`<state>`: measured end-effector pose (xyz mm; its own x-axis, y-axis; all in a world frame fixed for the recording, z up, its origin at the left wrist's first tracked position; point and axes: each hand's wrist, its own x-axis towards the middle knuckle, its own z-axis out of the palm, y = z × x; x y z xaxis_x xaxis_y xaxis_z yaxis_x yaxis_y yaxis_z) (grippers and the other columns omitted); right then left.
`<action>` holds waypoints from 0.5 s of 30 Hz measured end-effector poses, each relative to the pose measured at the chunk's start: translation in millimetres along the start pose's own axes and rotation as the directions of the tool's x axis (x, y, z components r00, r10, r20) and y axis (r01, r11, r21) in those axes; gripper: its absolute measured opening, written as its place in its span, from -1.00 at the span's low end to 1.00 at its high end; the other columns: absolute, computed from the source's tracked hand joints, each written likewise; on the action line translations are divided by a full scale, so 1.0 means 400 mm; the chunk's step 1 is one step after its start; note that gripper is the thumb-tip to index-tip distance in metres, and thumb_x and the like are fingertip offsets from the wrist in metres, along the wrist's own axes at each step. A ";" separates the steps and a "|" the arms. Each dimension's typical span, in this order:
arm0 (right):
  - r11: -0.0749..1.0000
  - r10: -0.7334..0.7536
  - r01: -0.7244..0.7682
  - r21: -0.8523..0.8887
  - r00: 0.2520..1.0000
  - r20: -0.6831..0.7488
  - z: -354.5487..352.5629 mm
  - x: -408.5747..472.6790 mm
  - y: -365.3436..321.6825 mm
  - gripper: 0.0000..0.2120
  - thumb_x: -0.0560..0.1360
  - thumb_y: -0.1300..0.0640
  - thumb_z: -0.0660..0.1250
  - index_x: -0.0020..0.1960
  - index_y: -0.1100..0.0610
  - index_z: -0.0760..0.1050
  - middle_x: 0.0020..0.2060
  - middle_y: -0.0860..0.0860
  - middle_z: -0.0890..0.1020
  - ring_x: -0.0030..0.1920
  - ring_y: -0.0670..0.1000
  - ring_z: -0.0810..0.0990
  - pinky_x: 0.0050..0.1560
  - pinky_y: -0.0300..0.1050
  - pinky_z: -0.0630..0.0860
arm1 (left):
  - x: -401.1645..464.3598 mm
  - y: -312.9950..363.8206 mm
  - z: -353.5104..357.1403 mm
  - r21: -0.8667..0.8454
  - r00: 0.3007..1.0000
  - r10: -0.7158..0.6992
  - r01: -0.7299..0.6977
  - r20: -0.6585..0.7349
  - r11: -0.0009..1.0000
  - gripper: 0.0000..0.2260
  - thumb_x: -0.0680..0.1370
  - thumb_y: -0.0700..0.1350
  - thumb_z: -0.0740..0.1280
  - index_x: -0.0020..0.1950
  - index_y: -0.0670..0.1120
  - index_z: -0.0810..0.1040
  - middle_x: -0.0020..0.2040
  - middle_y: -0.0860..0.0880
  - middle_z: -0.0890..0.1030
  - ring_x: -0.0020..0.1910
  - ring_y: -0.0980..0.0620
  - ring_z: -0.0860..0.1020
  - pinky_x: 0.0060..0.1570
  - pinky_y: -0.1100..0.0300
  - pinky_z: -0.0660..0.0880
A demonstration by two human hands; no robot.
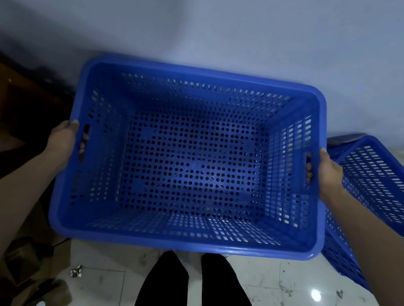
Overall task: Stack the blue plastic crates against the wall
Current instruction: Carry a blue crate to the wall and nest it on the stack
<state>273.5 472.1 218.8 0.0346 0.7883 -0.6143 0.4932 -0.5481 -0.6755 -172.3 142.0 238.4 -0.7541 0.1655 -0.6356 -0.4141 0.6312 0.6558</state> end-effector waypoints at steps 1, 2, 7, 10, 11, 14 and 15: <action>1.000 -0.010 0.010 -0.004 1.000 -0.014 0.002 -0.003 0.000 -0.59 0.63 -0.13 0.16 -0.04 0.22 0.51 -0.36 0.08 0.48 -0.39 0.05 0.39 -0.29 0.03 0.41 | 0.000 -0.001 0.000 -0.003 1.000 0.002 -0.002 0.008 1.000 -0.77 0.67 0.06 0.11 -0.01 -0.01 0.48 -0.24 -0.01 0.50 -0.38 0.04 0.39 -0.35 0.15 0.40; 1.000 -0.023 0.022 -0.005 0.999 -0.025 0.001 -0.005 0.001 -0.58 0.63 -0.14 0.16 -0.04 0.22 0.51 -0.36 0.09 0.48 -0.39 0.05 0.39 -0.30 0.03 0.41 | 0.000 -0.002 0.000 -0.009 1.000 0.002 -0.001 0.015 1.000 -0.78 0.67 0.05 0.11 -0.02 0.00 0.48 -0.24 -0.01 0.50 -0.38 0.04 0.39 -0.35 0.15 0.40; 0.999 -0.051 0.051 -0.003 0.998 -0.048 -0.001 -0.007 0.002 -0.58 0.63 -0.15 0.17 -0.05 0.22 0.49 -0.36 0.08 0.48 -0.40 0.05 0.38 -0.30 0.02 0.40 | 0.001 -0.013 -0.003 -0.022 0.999 -0.004 0.005 0.031 1.000 -0.77 0.67 0.04 0.12 0.00 -0.04 0.49 -0.25 -0.02 0.50 -0.37 0.03 0.40 -0.33 0.14 0.42; 0.999 -0.037 0.037 -0.004 0.998 -0.054 0.001 -0.004 -0.003 -0.58 0.62 -0.15 0.17 -0.14 0.19 0.48 -0.37 0.09 0.48 -0.41 0.06 0.37 -0.29 0.02 0.39 | -0.001 -0.011 -0.002 -0.039 1.000 -0.011 0.012 0.028 0.999 -0.76 0.67 0.04 0.12 0.09 -0.07 0.49 -0.25 -0.01 0.50 -0.38 0.05 0.40 -0.38 0.17 0.42; 0.999 -0.038 0.037 -0.007 0.998 -0.055 0.000 -0.003 -0.005 -0.58 0.62 -0.15 0.17 -0.19 0.17 0.46 -0.36 0.10 0.48 -0.41 0.07 0.37 -0.30 0.03 0.40 | -0.001 -0.012 -0.001 -0.038 0.999 -0.015 0.016 0.029 0.999 -0.76 0.67 0.04 0.11 0.12 -0.08 0.48 -0.25 -0.01 0.49 -0.39 0.05 0.39 -0.42 0.19 0.42; 0.999 -0.039 0.039 0.000 0.998 -0.056 -0.005 0.003 -0.008 -0.61 0.63 -0.13 0.18 -0.22 0.11 0.48 -0.35 0.11 0.48 -0.39 0.06 0.39 -0.31 0.03 0.41 | -0.003 -0.016 0.007 -0.026 1.000 -0.007 0.007 0.027 1.000 -0.75 0.68 0.04 0.11 0.14 -0.08 0.46 -0.26 -0.01 0.49 -0.39 0.04 0.39 -0.53 0.28 0.42; 0.999 -0.037 0.037 0.000 0.998 -0.054 -0.006 0.006 -0.008 -0.61 0.62 -0.14 0.18 -0.20 0.12 0.50 -0.35 0.10 0.48 -0.39 0.06 0.39 -0.32 0.03 0.41 | -0.004 -0.017 0.010 -0.017 1.000 0.005 -0.004 0.024 1.000 -0.75 0.68 0.04 0.10 0.14 -0.09 0.46 -0.26 -0.01 0.48 -0.39 0.05 0.39 -0.52 0.28 0.42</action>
<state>274.1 476.4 220.5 0.0630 0.8217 -0.5664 0.4938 -0.5189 -0.6978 -166.3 140.5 233.5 -0.7436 0.1864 -0.6421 -0.4198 0.6172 0.6654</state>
